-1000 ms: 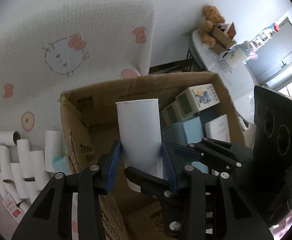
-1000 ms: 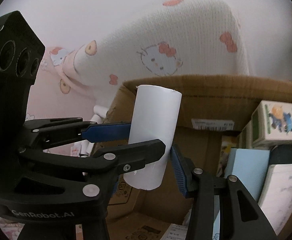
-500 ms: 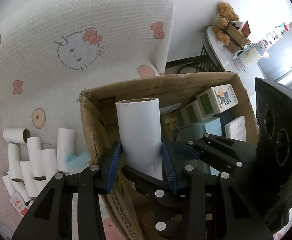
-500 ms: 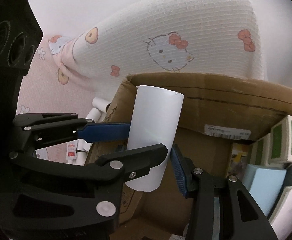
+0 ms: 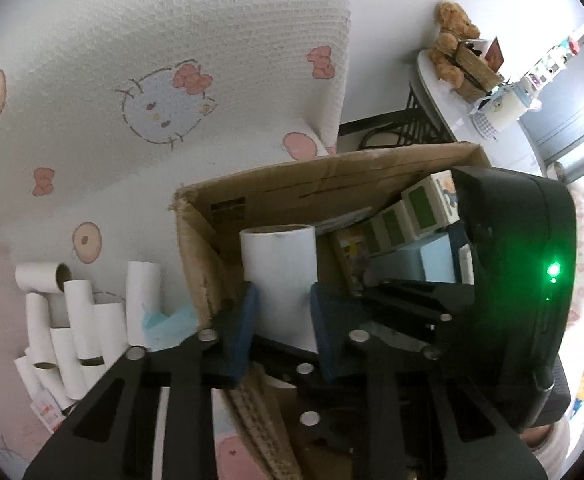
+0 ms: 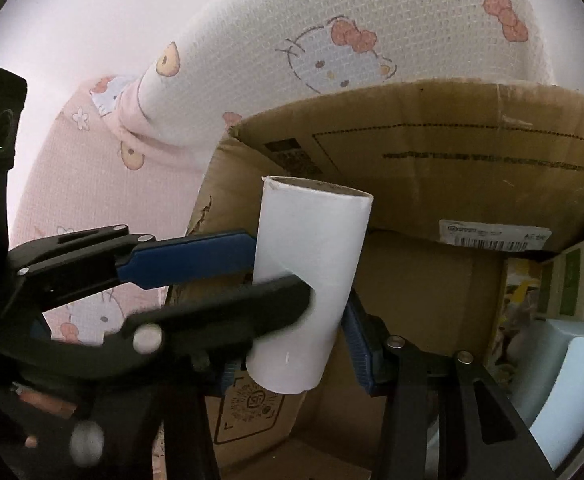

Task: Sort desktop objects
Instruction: 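Lower the tube into the box and open both grippers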

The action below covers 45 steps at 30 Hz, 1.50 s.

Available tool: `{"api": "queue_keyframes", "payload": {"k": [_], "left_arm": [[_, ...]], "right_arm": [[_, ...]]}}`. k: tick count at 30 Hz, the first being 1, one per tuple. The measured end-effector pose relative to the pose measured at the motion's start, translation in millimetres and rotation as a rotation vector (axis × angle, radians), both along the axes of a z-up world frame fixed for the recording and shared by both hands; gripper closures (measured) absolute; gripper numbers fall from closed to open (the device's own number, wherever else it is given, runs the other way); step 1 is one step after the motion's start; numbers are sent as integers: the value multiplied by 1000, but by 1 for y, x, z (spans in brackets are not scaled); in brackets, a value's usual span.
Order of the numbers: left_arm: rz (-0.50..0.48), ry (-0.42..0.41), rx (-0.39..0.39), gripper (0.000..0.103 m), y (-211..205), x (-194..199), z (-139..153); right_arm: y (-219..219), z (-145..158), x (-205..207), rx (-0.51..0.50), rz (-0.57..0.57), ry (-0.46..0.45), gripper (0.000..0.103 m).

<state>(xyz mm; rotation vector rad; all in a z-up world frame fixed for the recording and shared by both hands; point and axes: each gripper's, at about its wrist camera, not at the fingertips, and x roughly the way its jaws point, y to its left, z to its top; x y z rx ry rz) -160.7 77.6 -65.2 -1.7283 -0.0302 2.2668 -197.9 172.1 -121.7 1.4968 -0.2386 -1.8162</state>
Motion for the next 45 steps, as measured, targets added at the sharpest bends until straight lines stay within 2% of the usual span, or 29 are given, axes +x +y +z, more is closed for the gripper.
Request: {"api": "queue_keyframes", "payload": {"k": [2, 6, 9, 12, 15, 20, 27, 33, 36, 38, 39, 40, 45], "left_arm": [[-2, 2, 12, 76, -2, 0, 0], [-10, 14, -29, 94, -4, -1, -3], [8, -6, -1, 98, -10, -5, -8], [26, -25, 40, 99, -15, -7, -11], [26, -18, 30, 99, -13, -6, -11], [-6, 40, 17, 98, -10, -2, -6], [4, 29, 47, 98, -15, -5, -8], [-14, 57, 26, 98, -12, 0, -6], [-22, 99, -6, 94, -9, 4, -1], [-28, 139, -13, 80, -8, 7, 6], [-30, 149, -10, 68, -8, 8, 9], [-31, 157, -3, 61, -7, 9, 12], [-51, 214, 29, 61, -4, 18, 23]], "right_arm": [[-3, 1, 2, 19, 11, 5, 61], [-5, -3, 0, 52, 21, -3, 62], [-7, -11, -5, 77, 15, -52, 63], [-7, -19, -10, 78, 1, -95, 63], [-8, -30, -17, 105, -25, -162, 63], [-19, -44, -22, 182, -21, -167, 63], [-25, -72, -31, 241, -50, -245, 63], [-24, -75, -30, 240, -66, -258, 64], [-20, -61, -27, 213, -78, -241, 63], [-17, -45, -21, 232, -83, -201, 63], [-16, -36, -17, 236, -78, -172, 63], [-15, -26, -12, 236, -71, -142, 63], [-7, 4, 2, 216, -64, -89, 63]]}}
